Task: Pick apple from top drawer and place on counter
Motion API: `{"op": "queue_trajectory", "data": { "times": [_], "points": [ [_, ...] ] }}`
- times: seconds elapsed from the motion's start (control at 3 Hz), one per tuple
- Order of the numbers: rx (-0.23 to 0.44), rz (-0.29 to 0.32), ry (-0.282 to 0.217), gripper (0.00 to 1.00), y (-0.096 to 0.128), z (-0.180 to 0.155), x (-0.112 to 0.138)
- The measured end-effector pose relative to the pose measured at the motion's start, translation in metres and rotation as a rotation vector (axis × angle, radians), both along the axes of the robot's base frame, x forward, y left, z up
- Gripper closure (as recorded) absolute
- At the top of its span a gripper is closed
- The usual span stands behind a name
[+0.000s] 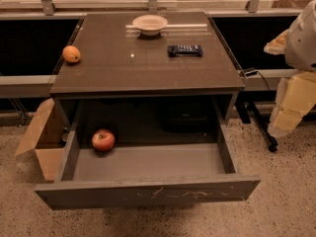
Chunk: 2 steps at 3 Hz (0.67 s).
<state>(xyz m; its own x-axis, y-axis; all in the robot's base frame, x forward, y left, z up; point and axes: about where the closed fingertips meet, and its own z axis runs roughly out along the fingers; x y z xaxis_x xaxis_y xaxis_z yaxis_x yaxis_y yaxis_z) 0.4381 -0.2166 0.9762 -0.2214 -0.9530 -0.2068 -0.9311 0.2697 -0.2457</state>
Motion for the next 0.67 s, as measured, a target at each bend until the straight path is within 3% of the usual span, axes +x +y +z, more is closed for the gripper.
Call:
{"op": "queue_trajectory", "data": {
  "times": [0.33,0.67],
  "points": [
    [0.001,0.000,0.000,0.00,0.000,0.000,0.000],
    [0.096,0.013,0.002,0.00,0.019,-0.015,0.009]
  ]
}}
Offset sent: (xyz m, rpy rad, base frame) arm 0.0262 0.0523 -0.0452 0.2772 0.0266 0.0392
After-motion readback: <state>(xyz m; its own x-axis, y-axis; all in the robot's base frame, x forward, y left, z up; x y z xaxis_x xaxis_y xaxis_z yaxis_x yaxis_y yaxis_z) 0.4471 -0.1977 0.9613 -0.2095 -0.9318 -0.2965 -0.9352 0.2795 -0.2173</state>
